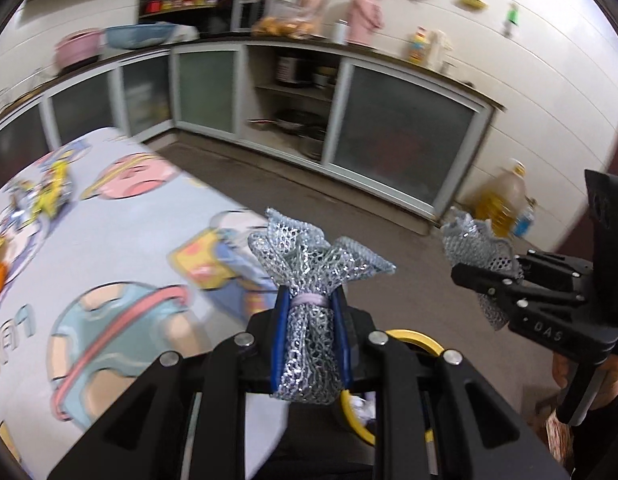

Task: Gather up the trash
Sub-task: 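Carry both mesh nets from the table to the yellow bin, then open both tools over the yellow bin to drop the mesh nets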

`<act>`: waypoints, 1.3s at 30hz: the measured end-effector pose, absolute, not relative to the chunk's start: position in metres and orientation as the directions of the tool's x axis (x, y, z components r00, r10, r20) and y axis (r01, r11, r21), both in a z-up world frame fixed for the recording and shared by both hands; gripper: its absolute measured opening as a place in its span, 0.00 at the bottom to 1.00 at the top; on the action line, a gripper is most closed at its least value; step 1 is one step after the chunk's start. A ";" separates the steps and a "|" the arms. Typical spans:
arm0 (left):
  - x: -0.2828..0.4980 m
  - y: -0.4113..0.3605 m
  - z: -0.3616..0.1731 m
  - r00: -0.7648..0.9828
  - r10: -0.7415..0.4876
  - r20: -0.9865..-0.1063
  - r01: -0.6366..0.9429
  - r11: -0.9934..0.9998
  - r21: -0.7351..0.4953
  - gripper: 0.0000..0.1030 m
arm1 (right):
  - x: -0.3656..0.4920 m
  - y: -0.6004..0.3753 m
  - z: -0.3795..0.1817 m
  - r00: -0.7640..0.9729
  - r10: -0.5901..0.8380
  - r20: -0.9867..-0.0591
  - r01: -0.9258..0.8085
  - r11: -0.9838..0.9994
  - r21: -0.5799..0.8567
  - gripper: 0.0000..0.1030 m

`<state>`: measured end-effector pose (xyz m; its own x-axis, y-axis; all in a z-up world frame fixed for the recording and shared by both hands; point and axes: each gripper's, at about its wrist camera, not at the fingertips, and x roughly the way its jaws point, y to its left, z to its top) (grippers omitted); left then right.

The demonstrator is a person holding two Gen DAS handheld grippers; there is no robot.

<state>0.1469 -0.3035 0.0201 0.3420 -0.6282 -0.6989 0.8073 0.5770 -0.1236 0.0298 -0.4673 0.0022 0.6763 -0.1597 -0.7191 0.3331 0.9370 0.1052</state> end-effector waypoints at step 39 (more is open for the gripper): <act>0.060 -0.451 -0.141 0.055 -0.431 -0.901 0.939 0.328 -0.099 0.21 | -0.058 -0.532 -0.205 0.332 -0.086 -0.939 0.618 0.773 0.148 0.26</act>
